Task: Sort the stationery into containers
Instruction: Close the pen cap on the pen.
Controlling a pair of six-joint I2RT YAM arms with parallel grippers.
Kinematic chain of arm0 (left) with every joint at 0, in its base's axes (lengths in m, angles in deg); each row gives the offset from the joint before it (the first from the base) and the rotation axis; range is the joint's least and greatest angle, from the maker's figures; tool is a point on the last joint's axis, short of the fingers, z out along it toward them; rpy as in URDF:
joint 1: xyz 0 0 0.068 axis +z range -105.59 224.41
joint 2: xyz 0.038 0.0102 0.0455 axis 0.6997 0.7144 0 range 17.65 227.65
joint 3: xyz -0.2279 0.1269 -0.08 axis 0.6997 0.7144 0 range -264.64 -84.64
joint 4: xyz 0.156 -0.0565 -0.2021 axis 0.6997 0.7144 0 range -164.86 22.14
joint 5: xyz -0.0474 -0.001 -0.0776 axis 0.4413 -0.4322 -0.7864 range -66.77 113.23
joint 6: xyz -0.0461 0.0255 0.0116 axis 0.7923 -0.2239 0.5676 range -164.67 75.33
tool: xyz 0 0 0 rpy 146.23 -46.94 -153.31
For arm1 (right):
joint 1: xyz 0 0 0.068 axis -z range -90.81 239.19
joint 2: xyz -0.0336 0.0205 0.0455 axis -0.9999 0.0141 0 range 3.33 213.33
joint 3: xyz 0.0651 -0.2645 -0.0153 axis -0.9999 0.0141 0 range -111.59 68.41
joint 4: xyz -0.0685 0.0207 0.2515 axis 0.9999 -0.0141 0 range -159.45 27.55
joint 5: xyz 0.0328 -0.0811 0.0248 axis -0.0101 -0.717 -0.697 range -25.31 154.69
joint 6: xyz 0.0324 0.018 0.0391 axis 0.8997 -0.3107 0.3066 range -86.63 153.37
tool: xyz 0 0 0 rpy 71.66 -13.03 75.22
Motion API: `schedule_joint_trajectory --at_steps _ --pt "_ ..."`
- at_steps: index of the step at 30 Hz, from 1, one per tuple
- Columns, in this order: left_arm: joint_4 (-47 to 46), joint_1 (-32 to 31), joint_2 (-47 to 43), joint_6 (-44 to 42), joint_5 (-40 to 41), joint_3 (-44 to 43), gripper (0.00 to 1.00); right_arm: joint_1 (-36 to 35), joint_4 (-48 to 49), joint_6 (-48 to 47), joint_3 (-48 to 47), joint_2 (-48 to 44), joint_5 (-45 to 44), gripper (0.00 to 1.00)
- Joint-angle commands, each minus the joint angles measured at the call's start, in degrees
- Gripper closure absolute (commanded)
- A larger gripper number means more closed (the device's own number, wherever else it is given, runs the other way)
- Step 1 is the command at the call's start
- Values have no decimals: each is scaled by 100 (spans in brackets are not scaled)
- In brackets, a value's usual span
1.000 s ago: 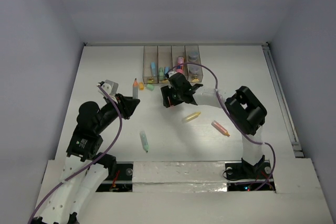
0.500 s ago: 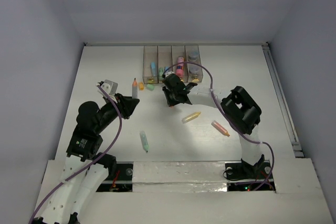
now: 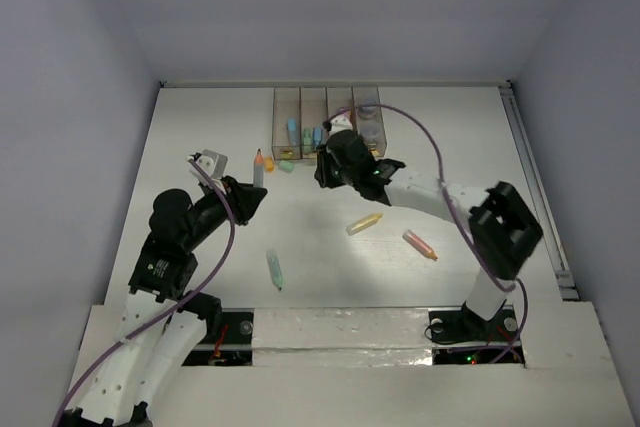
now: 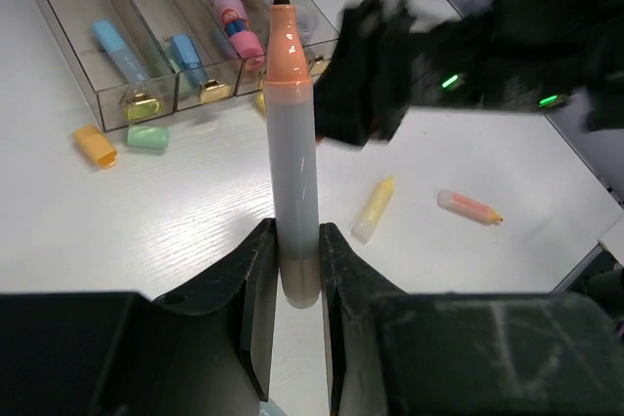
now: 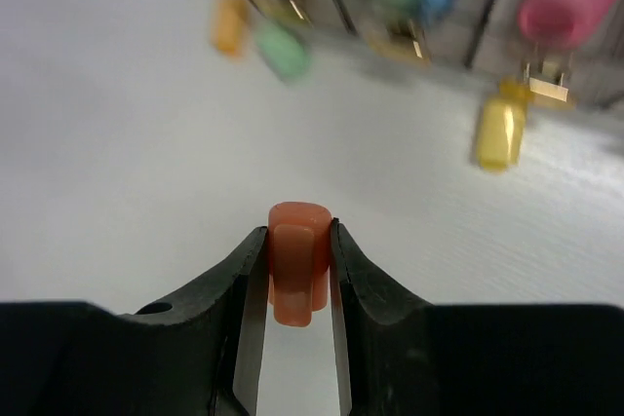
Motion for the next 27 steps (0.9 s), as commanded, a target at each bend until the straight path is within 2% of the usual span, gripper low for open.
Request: schedule_joint_trajectory --at_steps 1,3,9,16,27 --pt "-309 23 83 -5 -4 -163 100 -37 1981 747 192 -1232 176 96" --pt "-300 23 127 4 13 -163 100 -185 2664 1072 351 -1610 141 98" --pt "-291 23 206 22 49 -163 100 -466 3467 1355 290 -1858 123 98" --pt "-300 23 215 22 5 -155 100 -844 3389 1346 -360 -1410 527 97" --pt "-309 23 171 31 -22 -146 100 -1091 3424 1259 -650 -1041 360 97"
